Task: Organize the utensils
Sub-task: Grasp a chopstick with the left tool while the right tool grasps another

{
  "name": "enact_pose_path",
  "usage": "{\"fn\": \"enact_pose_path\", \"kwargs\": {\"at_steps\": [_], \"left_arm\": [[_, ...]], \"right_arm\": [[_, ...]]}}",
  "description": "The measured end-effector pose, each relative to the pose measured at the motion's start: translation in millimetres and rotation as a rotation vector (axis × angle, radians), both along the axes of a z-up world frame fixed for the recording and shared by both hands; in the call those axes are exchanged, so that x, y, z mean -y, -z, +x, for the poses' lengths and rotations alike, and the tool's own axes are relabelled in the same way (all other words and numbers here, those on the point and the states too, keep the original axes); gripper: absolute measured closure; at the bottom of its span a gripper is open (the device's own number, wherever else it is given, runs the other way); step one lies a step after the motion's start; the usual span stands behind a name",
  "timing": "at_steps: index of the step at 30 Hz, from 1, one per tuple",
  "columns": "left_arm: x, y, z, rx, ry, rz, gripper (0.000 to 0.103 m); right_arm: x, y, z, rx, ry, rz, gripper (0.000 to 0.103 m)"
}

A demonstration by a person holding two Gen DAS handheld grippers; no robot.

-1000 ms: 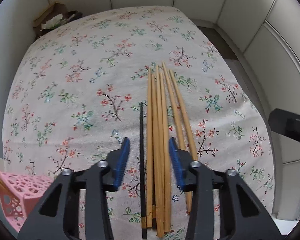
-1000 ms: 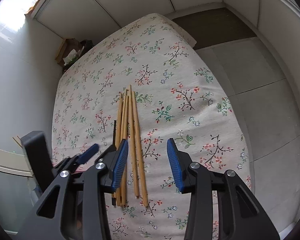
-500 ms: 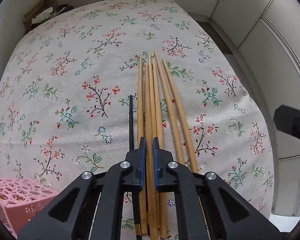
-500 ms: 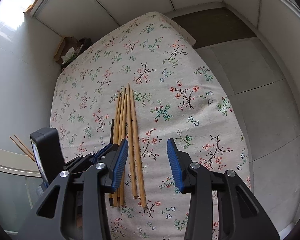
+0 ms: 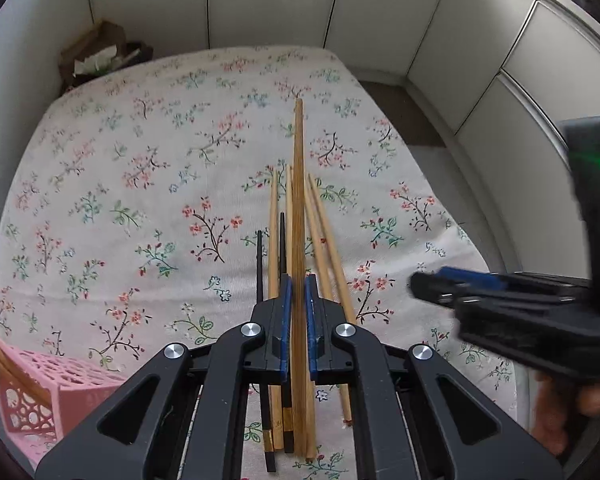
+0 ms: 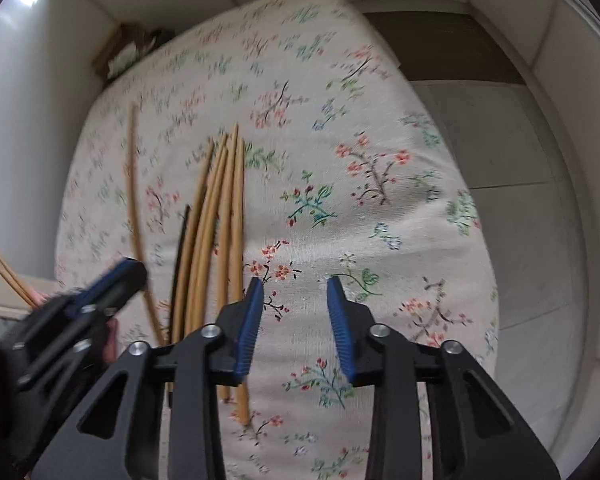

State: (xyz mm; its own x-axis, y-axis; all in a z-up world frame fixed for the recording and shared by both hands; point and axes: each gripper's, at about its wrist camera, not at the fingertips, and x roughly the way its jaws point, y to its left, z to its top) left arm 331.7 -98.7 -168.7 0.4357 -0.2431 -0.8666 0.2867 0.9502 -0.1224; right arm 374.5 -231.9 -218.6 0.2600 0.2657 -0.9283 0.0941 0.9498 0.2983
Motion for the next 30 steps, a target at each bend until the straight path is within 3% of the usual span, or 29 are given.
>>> {"fn": "enact_pose_path", "kwargs": {"at_steps": [5,9,18,23,26,30], "left_arm": [[-4.5,-12.0,-6.2,0.051,-0.026,-0.026,0.098],[-6.5,-23.6,-11.5,0.086,-0.021,-0.047,0.098],[-13.6,-41.2,-28.7,0.14,-0.018,-0.055,0.098],[-22.0,-58.3,-38.3,0.169,-0.012,-0.098,0.098],[-26.1,-69.2,-44.8,0.192,-0.007,-0.12,0.098],[-34.6,-77.5,-49.0,0.208,-0.01,-0.143,0.098]], "right_arm": [[-15.7,8.1,6.8,-0.001,-0.046,0.046,0.084],[-25.7,9.5,13.3,0.012,-0.071,0.068,0.084],[-42.7,21.4,24.4,-0.004,-0.093,0.016,0.086],[-48.6,19.6,27.6,-0.001,-0.092,-0.014,0.086],[-53.2,22.3,29.6,0.008,-0.1,-0.058,0.095],[-50.1,5.0,28.5,0.05,-0.073,-0.038,0.096]]}}
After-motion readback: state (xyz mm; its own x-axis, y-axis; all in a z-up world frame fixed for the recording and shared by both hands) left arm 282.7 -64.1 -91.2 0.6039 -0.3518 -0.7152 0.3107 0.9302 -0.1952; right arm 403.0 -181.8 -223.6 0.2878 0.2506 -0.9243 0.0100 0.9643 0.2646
